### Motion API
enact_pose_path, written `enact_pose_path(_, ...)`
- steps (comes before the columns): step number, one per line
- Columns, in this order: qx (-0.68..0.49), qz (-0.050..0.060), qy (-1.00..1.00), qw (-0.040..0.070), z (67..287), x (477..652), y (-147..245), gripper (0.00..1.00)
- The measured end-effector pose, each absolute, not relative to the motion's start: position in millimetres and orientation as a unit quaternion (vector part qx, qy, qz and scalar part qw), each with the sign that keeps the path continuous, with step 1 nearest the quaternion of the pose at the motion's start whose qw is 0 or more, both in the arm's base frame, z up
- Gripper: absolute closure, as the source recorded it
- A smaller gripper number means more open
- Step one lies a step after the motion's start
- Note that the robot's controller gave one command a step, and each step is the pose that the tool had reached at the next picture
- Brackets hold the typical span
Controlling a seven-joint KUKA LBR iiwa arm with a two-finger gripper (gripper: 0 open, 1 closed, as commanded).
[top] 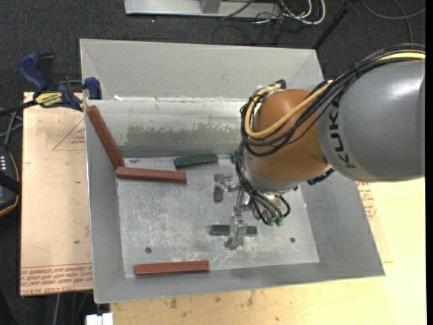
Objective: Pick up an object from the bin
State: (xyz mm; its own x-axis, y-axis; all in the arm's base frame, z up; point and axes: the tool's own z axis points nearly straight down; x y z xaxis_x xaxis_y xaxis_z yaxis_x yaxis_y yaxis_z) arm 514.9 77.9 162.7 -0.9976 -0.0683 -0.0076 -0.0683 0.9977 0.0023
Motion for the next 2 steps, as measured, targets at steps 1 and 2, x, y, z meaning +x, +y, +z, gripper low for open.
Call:
enact_pose_path(1,-0.008,0.001,1.0,0.001,123,523.9,56,0.0)
enact_pose_path(2,-0.131,0.001,0.991,0.003,79,527.3,44,1.0)
